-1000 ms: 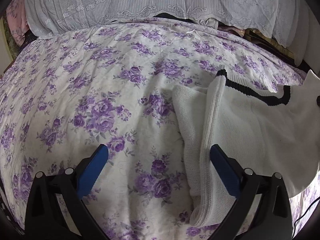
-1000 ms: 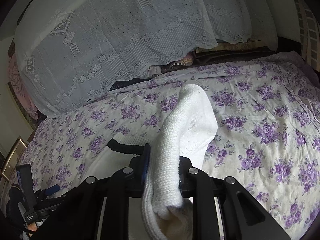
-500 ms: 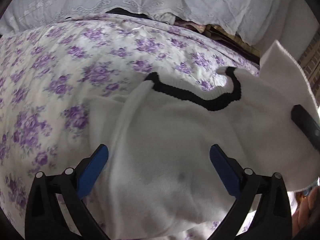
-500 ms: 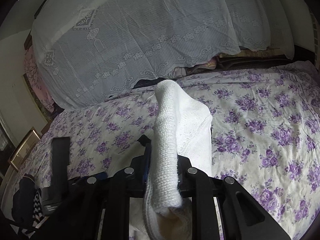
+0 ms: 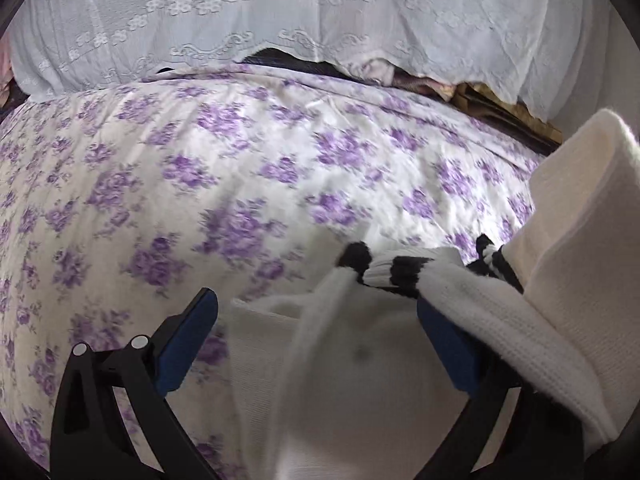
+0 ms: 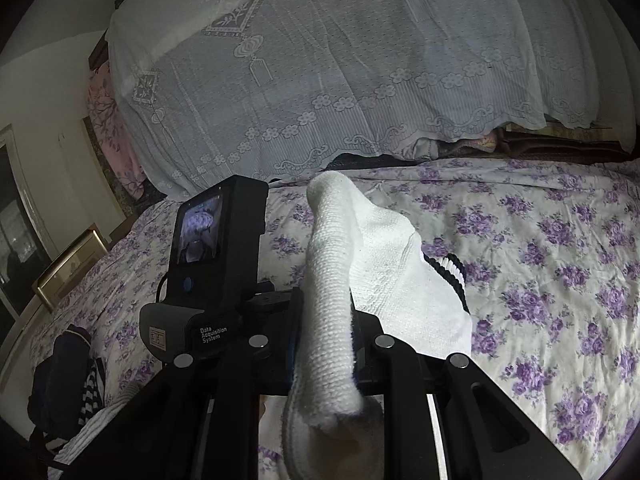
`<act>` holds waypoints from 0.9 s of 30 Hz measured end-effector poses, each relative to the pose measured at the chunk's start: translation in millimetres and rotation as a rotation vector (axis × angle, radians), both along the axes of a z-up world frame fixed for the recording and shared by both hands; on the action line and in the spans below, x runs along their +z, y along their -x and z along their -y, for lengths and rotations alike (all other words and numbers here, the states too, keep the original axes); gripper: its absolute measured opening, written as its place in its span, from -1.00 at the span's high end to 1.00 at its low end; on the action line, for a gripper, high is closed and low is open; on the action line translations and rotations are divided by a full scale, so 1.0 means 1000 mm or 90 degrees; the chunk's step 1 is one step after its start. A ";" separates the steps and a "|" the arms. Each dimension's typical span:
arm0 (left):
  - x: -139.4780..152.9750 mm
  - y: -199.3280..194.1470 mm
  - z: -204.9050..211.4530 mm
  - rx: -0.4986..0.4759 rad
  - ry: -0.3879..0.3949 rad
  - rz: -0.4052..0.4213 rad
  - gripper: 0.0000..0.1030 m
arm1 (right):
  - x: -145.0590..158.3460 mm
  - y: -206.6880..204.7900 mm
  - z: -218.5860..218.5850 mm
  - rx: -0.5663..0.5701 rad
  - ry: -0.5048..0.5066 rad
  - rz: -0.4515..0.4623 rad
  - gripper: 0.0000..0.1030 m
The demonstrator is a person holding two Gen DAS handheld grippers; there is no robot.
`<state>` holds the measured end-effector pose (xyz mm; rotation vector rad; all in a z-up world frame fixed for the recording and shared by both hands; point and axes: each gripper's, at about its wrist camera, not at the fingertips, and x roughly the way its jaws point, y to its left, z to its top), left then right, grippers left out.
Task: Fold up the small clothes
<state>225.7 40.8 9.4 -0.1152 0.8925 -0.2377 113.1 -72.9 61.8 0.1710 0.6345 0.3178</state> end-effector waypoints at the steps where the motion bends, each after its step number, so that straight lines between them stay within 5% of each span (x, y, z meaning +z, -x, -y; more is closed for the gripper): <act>1: 0.001 -0.001 -0.010 0.008 0.008 0.005 -0.89 | 0.001 -0.002 -0.007 0.009 0.003 0.002 0.63; 6: 0.000 -0.006 -0.045 0.047 -0.007 0.027 -0.89 | -0.003 -0.012 -0.042 0.039 0.020 -0.007 0.63; 11: -0.028 -0.019 -0.069 0.085 -0.047 -0.004 -0.89 | -0.039 -0.022 -0.067 0.057 0.063 -0.055 0.63; 16: -0.061 -0.026 -0.104 0.127 0.010 -0.046 -0.89 | -0.098 -0.026 -0.086 0.081 0.099 -0.141 0.61; 18: -0.054 -0.021 -0.109 0.129 0.021 -0.033 -0.89 | -0.107 -0.019 -0.094 0.090 0.130 -0.121 0.59; 22: -0.046 -0.010 -0.117 0.144 0.033 -0.003 -0.89 | -0.104 -0.009 -0.104 0.134 0.143 -0.114 0.03; 27: -0.017 0.017 -0.126 0.137 0.029 0.055 -0.89 | -0.083 0.020 -0.085 0.196 0.144 -0.076 0.02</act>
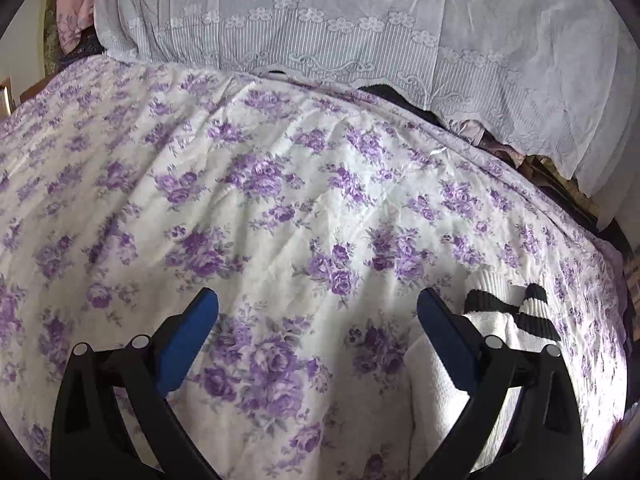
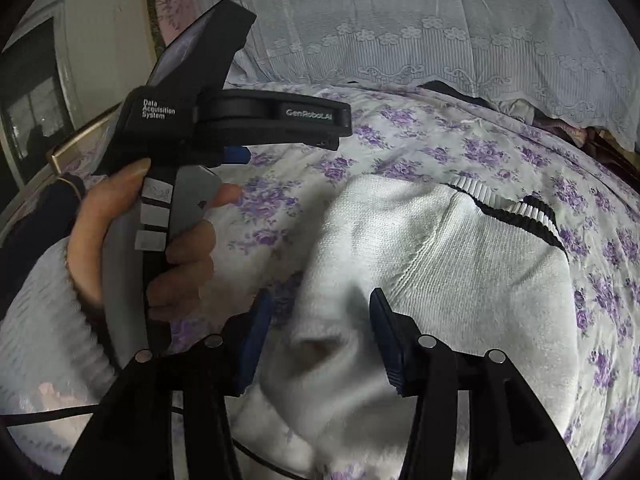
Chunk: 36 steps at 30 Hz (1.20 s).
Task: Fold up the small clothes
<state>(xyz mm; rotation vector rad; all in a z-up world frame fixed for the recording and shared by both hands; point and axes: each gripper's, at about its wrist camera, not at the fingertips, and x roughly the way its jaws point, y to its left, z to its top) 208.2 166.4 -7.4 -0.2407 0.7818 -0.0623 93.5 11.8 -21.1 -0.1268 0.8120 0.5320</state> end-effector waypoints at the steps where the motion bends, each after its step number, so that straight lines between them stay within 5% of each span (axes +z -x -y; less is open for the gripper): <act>1: 0.007 0.007 0.002 -0.009 -0.011 0.013 -0.90 | 0.008 0.005 0.011 0.004 -0.017 0.007 0.03; 3: 0.021 0.024 0.012 -0.037 -0.034 0.037 -0.91 | 0.026 0.006 0.036 -0.012 -0.043 0.030 0.03; 8: 0.023 0.050 0.058 -0.121 -0.087 0.043 -0.91 | 0.048 -0.044 0.098 -0.162 -0.073 0.023 0.63; 13: -0.040 0.047 0.105 -0.140 -0.244 -0.023 -0.92 | -0.014 -0.102 0.110 -0.205 -0.039 -0.102 0.76; 15: -0.044 0.044 0.093 -0.125 -0.195 -0.032 -0.92 | -0.031 -0.104 0.106 -0.201 -0.028 -0.082 0.78; 19: -0.039 0.053 0.077 -0.106 -0.163 -0.045 -0.92 | -0.010 -0.081 0.109 -0.195 -0.063 -0.056 0.74; 23: 0.000 0.093 0.068 -0.113 -0.122 0.032 -0.91 | 0.006 -0.019 0.118 -0.144 -0.060 -0.004 0.74; 25: -0.001 0.102 0.076 -0.127 -0.152 0.027 -0.91 | -0.011 0.002 0.120 -0.125 -0.038 -0.015 0.73; 27: -0.031 0.096 0.093 -0.132 -0.235 -0.025 -0.92 | -0.026 0.017 0.119 -0.114 -0.012 0.008 0.73; 30: -0.036 0.091 0.086 -0.117 -0.201 -0.048 -0.92 | -0.020 0.015 0.119 -0.113 -0.017 -0.003 0.73; 36: 0.007 0.074 0.083 -0.106 -0.148 -0.010 -0.92 | 0.015 -0.030 0.140 -0.153 -0.086 -0.008 0.74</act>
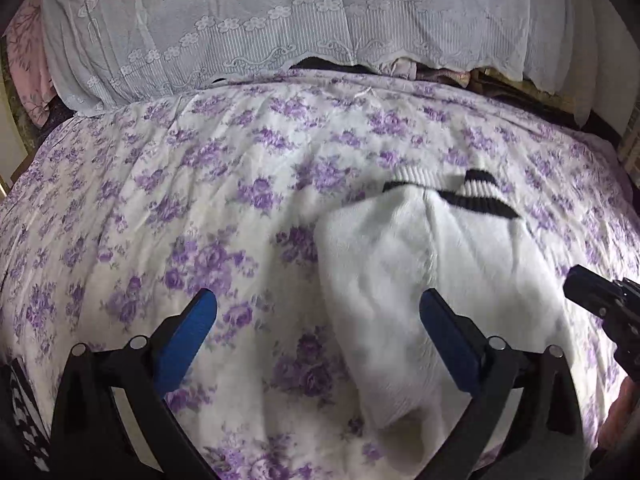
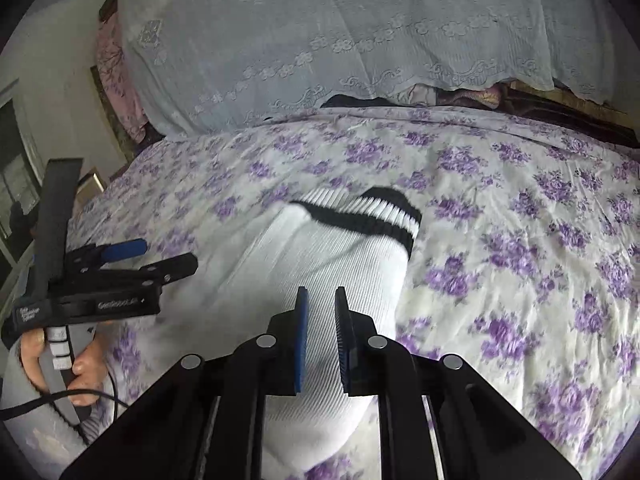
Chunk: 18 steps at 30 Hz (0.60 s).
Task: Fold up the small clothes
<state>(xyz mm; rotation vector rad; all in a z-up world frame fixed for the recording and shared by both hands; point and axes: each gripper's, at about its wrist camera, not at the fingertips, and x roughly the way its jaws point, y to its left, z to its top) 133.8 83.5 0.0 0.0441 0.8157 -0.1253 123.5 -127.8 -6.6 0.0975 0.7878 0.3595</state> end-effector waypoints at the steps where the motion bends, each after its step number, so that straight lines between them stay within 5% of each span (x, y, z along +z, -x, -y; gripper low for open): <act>1: 0.005 -0.011 0.008 -0.005 -0.012 0.002 -0.92 | 0.001 -0.019 0.003 -0.016 -0.017 -0.014 0.74; 6: -0.032 -0.070 0.043 0.009 -0.072 -0.076 -0.92 | -0.042 -0.096 -0.003 -0.046 0.008 -0.117 0.69; 8: -0.046 -0.071 0.039 0.028 -0.055 -0.044 -0.92 | -0.057 -0.100 -0.003 -0.049 0.007 -0.105 0.72; 12: -0.042 -0.058 0.021 0.031 0.001 -0.047 -0.92 | -0.042 -0.077 0.004 -0.057 -0.013 -0.066 0.70; 16: -0.031 -0.015 0.017 0.007 -0.015 -0.009 -0.91 | -0.013 -0.016 0.006 -0.017 -0.023 0.008 0.68; 18: -0.030 0.004 0.018 -0.003 -0.030 0.004 -0.91 | -0.016 0.006 0.006 0.007 -0.037 -0.001 0.48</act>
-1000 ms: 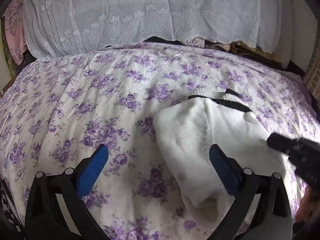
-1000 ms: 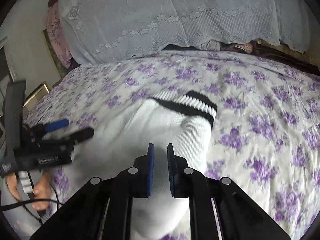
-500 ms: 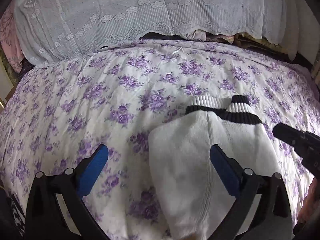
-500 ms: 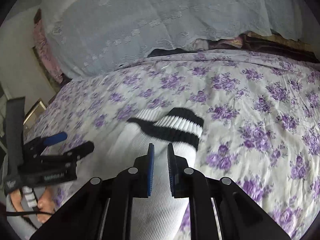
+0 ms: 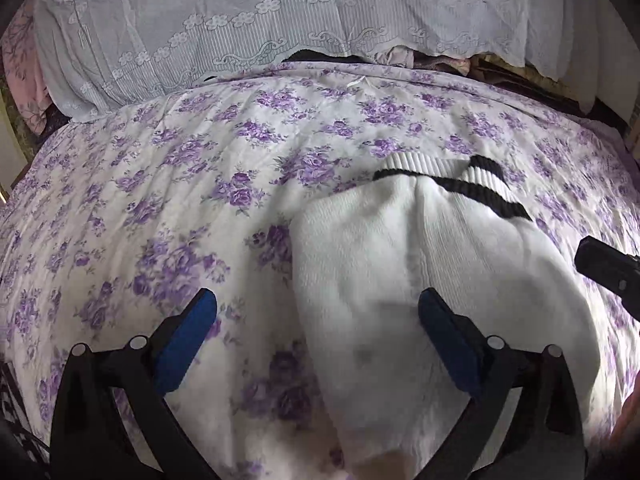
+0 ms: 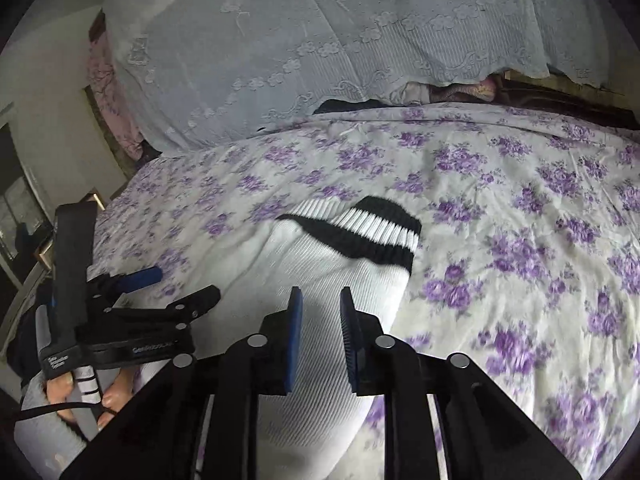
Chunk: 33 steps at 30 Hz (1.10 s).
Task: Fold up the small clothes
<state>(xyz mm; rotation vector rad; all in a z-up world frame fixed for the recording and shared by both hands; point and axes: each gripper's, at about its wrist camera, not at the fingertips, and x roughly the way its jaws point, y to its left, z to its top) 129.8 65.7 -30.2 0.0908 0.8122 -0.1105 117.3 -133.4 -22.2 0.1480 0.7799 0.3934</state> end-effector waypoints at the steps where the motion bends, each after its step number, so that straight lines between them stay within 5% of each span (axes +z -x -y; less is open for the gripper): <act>1: -0.003 0.006 0.001 0.000 -0.010 0.000 -0.91 | -0.011 0.005 -0.002 0.015 0.006 -0.024 0.34; 4: -0.010 0.015 0.001 0.006 -0.016 0.010 -0.92 | -0.026 0.023 -0.007 0.017 0.047 0.027 0.33; 13: -0.009 0.030 -0.001 0.024 -0.034 0.030 -0.92 | -0.024 0.028 -0.007 0.033 0.031 0.037 0.04; 18: -0.009 0.040 0.000 0.035 -0.044 0.041 -0.92 | -0.023 0.033 -0.017 0.061 0.052 0.050 -0.53; 20: -0.009 0.044 -0.001 0.041 -0.051 0.046 -0.92 | -0.024 0.035 -0.017 0.033 0.075 0.042 -0.92; 28: -0.005 0.063 -0.009 0.029 -0.009 0.040 -0.91 | -0.049 0.034 0.053 -0.079 -0.154 -0.077 -0.83; 33: 0.009 0.081 -0.013 0.019 0.010 0.082 -0.91 | -0.030 0.054 0.043 -0.084 -0.096 -0.003 -0.54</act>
